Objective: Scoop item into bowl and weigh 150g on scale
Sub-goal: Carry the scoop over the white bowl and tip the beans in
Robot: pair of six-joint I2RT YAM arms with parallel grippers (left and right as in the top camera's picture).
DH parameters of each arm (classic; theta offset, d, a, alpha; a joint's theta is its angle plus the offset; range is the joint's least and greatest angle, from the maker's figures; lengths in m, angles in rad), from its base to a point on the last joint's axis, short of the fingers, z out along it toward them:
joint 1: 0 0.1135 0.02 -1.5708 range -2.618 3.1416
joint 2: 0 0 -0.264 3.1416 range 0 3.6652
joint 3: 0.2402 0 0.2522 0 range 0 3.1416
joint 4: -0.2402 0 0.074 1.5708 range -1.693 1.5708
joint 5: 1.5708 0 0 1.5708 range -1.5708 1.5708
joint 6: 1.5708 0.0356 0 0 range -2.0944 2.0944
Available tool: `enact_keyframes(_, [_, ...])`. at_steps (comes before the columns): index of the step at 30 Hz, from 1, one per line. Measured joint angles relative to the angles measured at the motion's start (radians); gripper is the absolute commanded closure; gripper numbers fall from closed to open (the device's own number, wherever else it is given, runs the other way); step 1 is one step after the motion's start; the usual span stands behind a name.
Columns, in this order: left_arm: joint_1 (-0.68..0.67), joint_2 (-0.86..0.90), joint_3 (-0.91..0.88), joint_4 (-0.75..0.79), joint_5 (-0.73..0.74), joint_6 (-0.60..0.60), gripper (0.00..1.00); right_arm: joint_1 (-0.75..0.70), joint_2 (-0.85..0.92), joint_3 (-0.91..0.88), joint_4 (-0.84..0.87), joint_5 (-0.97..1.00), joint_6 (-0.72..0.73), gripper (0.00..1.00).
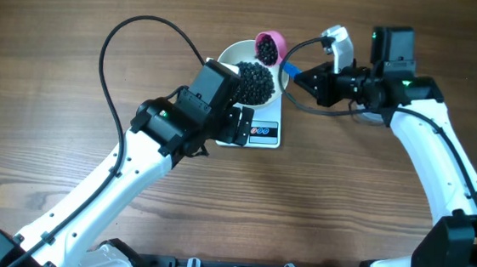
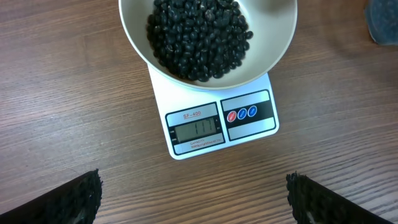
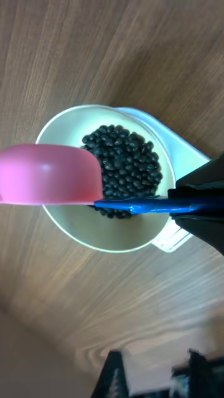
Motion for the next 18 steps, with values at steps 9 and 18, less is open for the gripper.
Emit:
enact_keyframes(9, [0.000, 0.000, 0.000, 0.000, 0.000, 0.000, 0.00, 0.074, 0.000, 0.000, 0.008, 0.111, -0.048, 0.96])
enact_keyframes(18, [0.000, 0.000, 0.000, 0.000, 0.000, 0.000, 0.00, 0.074, 0.000, 0.000, 0.012, 0.119, -0.115, 0.96])
